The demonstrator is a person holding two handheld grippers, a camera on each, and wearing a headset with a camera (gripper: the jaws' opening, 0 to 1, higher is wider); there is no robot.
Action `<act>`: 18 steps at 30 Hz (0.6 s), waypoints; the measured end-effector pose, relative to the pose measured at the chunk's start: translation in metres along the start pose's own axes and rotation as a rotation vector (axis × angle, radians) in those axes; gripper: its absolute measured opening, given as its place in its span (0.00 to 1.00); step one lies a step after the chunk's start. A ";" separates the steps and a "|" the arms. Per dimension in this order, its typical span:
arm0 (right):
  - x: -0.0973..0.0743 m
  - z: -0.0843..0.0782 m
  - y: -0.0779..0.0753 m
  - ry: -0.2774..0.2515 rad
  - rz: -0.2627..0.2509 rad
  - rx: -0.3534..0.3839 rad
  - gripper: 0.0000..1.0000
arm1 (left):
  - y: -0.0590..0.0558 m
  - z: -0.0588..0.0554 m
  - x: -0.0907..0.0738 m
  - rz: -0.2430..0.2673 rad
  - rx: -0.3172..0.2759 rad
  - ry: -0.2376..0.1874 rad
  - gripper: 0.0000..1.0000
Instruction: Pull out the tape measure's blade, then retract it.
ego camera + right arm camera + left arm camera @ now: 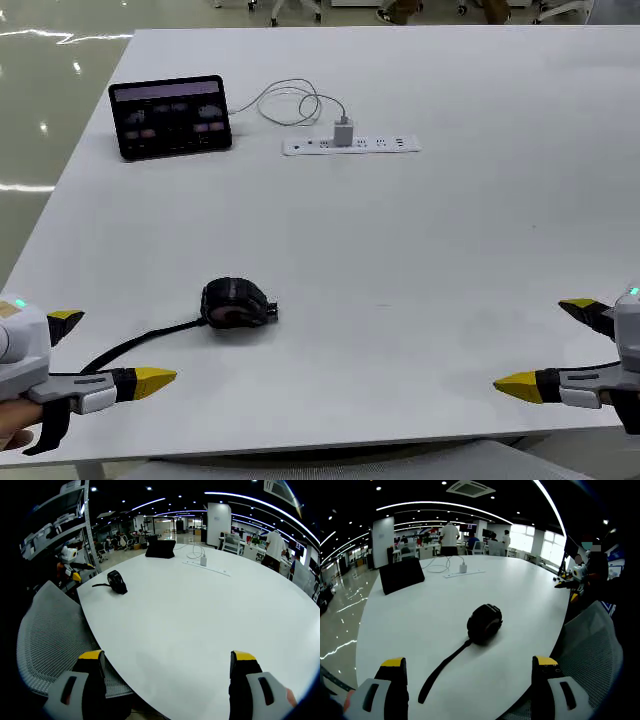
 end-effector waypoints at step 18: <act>-0.001 0.000 0.000 0.003 0.000 -0.002 1.00 | 0.002 0.004 0.001 -0.018 -0.002 0.008 1.00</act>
Point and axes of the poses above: the centre of the closed fingertips' face, and the gripper's own axes: x roughly forward along the fingers, y roughly to its left, z roughly out of its top, the point moved 6 cm from there along -x, roughly backward along the fingers, and after that the axes turned 7 degrees about -z, right-handed, at the moved point
